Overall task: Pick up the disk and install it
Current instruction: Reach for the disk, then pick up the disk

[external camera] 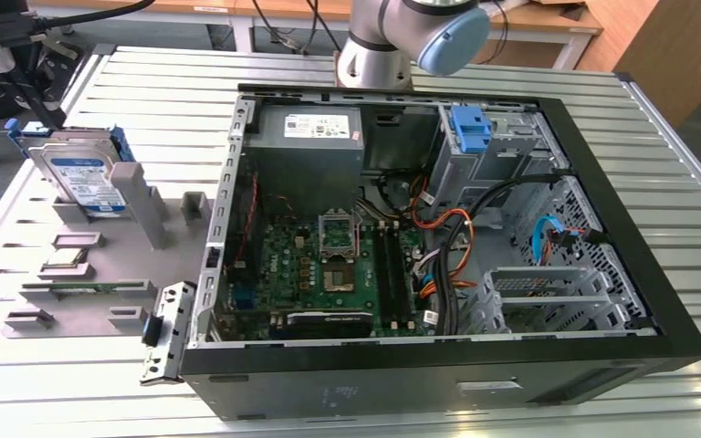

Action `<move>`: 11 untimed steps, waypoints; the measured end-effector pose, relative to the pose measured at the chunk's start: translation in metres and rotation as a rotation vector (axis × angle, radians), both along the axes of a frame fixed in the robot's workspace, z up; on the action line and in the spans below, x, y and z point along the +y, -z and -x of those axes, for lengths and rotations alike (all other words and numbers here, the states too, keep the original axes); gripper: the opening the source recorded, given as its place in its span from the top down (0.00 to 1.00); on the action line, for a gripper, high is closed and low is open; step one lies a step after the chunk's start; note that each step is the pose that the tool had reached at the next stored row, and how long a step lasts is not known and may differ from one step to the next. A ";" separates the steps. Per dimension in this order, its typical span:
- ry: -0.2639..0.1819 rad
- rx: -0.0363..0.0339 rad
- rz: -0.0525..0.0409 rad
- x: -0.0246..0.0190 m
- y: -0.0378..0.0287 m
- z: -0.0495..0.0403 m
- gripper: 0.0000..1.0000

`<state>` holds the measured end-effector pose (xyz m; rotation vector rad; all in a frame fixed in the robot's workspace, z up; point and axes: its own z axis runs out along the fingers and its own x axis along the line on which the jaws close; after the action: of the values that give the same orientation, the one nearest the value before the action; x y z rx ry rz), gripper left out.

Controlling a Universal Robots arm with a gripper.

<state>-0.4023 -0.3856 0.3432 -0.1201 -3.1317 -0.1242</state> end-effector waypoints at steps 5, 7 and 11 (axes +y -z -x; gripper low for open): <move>0.000 -0.0004 0.0002 0.0000 -0.0002 0.0000 0.89; 0.000 -0.0001 0.0017 0.0001 -0.0004 0.0000 0.89; 0.000 -0.0001 0.0032 0.0001 -0.0004 0.0003 0.89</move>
<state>-0.4025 -0.3855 0.3436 -0.1204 -3.1321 -0.1192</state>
